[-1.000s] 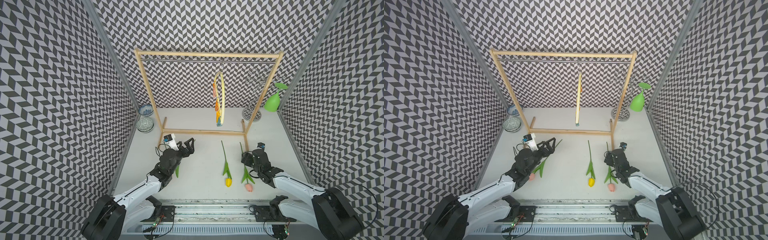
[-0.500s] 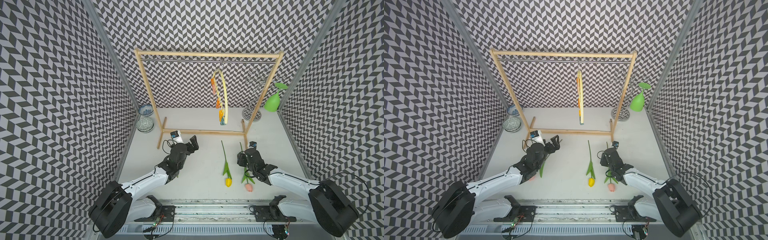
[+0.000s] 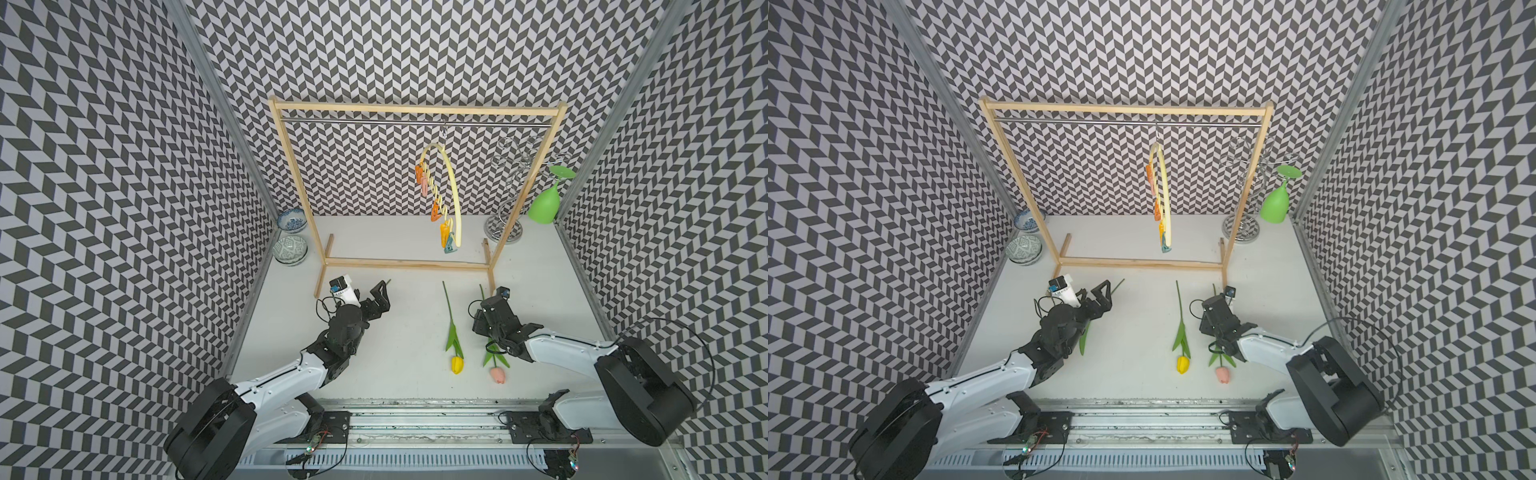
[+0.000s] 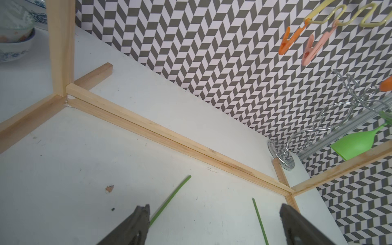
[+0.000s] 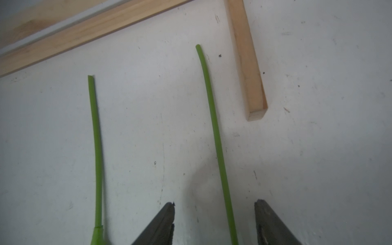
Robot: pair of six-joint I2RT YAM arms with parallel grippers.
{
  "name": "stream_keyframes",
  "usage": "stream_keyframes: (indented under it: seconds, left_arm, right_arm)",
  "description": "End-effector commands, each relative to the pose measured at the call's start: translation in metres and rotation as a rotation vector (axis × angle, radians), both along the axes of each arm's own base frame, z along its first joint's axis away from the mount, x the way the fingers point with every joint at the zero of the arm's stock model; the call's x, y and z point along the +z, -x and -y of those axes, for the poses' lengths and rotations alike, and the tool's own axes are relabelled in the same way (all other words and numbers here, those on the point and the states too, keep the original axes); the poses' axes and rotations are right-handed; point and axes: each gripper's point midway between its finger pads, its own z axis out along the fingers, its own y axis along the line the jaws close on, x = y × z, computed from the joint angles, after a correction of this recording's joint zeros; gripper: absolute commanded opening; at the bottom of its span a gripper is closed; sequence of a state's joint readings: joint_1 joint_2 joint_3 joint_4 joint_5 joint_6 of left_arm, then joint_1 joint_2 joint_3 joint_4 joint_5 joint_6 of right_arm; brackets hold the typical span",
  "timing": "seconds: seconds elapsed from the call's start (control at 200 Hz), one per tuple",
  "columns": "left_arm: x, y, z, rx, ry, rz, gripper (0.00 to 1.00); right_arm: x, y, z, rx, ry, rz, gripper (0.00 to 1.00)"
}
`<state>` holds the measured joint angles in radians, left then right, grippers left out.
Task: Dry the flowers on a clothes hanger
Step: Pick up the flower at the center of the board.
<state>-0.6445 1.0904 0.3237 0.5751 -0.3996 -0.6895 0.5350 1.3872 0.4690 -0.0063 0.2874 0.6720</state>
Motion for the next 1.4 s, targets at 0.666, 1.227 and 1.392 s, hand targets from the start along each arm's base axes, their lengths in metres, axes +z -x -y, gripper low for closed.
stream_keyframes:
  seconds: [0.666,1.227,1.392]
  left_arm:
    - [0.009,-0.006,0.024,-0.108,0.012,0.019,1.0]
    - [0.014,-0.004,0.024,-0.121,0.019,0.033,0.99]
    - [0.019,-0.002,0.023,-0.12,0.019,0.045,0.99]
  right_arm:
    - [-0.005,0.005,-0.009,0.022,0.078,-0.022,0.31]
    - [-0.017,0.031,-0.005,0.004,0.068,-0.084,0.0]
    - [0.001,0.025,-0.011,0.032,0.07,-0.051,0.0]
